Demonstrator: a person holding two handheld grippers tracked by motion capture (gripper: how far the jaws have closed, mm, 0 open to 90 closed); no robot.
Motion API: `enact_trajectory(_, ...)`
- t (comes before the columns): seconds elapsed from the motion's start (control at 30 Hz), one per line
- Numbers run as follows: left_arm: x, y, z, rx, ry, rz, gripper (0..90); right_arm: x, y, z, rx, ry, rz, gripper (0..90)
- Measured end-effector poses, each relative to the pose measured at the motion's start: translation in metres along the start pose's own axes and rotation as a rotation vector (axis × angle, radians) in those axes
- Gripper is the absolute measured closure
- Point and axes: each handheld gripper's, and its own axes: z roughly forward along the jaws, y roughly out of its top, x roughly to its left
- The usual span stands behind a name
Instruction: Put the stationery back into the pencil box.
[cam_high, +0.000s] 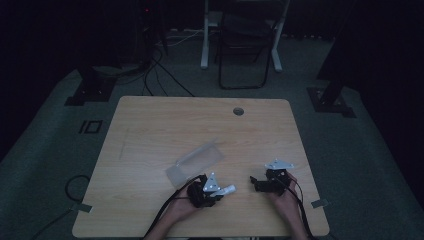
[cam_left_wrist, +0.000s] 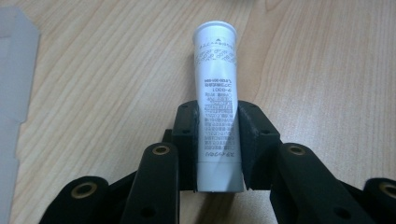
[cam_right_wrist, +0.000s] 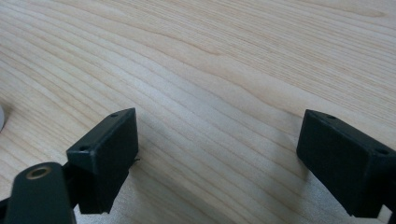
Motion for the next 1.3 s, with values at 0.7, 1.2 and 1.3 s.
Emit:
enact_trajectory(0.7, -0.001, 0.014, -0.02, -0.072, 0.044, 0.021, 71.0, 0.0, 0.0, 0.0, 0.0, 0.0, 0.0, 12.6)
enact_trajectory(1.2, 0.0, 0.019, -0.033, -0.1, 0.067, 0.028, 71.1, 0.0, 0.0, 0.0, 0.0, 0.0, 0.0, 12.6)
enact_trajectory(1.3, 0.0, 0.02, -0.035, -0.099, 0.071, 0.031, 71.1, 0.0, 0.0, 0.0, 0.0, 0.0, 0.0, 12.6)
